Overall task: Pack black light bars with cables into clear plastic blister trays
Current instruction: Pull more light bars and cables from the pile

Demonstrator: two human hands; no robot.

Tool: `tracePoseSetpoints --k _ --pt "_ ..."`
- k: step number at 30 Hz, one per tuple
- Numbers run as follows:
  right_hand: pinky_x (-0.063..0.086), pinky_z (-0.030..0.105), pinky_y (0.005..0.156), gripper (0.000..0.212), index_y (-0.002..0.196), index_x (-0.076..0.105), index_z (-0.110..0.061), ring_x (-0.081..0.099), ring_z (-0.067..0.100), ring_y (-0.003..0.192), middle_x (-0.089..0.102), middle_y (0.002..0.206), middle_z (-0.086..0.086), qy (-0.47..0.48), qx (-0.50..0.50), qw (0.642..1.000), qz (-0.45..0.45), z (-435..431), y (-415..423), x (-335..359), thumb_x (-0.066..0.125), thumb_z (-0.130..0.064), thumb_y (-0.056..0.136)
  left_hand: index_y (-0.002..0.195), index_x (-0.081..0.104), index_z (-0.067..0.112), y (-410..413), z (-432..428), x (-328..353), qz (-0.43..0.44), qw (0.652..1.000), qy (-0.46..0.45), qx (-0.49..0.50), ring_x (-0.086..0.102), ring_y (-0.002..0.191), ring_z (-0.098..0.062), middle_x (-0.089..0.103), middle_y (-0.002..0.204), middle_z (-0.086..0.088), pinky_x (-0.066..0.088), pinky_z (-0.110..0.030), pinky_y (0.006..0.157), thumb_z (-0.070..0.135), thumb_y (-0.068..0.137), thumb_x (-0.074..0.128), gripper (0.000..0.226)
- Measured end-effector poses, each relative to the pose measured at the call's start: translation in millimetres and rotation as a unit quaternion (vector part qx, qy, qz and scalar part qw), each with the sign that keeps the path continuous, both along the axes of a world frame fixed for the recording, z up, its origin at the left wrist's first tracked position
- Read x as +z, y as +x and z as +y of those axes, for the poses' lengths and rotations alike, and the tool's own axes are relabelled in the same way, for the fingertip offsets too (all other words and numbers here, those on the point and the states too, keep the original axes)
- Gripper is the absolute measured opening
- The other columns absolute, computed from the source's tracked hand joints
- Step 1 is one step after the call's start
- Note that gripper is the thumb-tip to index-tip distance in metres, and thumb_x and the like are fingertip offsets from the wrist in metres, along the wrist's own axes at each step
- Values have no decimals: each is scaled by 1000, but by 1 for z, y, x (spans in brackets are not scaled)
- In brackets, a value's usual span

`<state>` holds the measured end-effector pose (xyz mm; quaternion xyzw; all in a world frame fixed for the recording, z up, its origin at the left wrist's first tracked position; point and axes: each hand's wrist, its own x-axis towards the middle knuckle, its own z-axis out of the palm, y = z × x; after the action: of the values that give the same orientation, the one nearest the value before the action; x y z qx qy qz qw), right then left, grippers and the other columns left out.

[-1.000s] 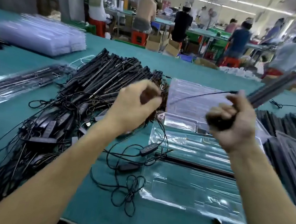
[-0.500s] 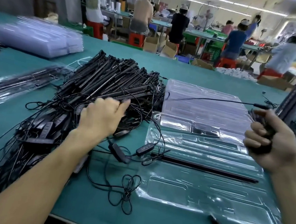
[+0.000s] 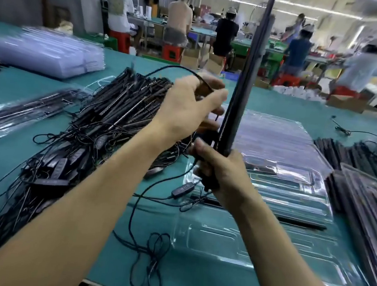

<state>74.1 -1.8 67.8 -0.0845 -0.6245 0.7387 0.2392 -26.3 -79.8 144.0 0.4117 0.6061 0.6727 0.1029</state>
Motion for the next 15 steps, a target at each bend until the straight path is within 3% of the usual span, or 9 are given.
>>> tracePoseSetpoints --k 4,8,11,13,15 --pt "43 20 48 20 101 64 -21 49 4 47 64 73 -2 -109 -54 990 77 21 3 17 70 -25 82 113 56 28 -18 -23 -33 94 979 -179 24 62 92 -10 60 103 4 53 -24 71 53 73 80 53" --pt "48 21 55 6 100 55 -22 48 3 48 61 74 -1 -254 -135 943 168 61 18 45 57 -20 95 108 59 34 -14 -33 -73 124 905 -372 -164 64 83 4 63 102 13 51 -15 72 47 67 87 51" --pt "44 18 57 2 98 52 -22 46 3 48 59 74 -2 -282 -149 926 202 84 30 61 54 -23 98 102 66 27 -7 -35 -100 189 884 -394 -163 59 71 -1 64 84 12 49 -25 69 40 80 80 29" --pt "41 18 60 5 96 53 -22 45 4 50 58 72 -3 -254 -157 935 191 92 38 63 52 -25 100 100 66 24 -6 -40 -109 148 906 -370 -143 57 66 -7 64 76 7 54 -35 70 36 87 73 19" --pt "45 24 68 12 91 57 -22 47 8 55 56 68 -4 -220 -157 950 158 92 47 61 51 -27 100 96 66 21 -5 -46 -106 71 938 -312 -132 55 57 -8 63 68 4 52 -30 56 32 90 69 12"
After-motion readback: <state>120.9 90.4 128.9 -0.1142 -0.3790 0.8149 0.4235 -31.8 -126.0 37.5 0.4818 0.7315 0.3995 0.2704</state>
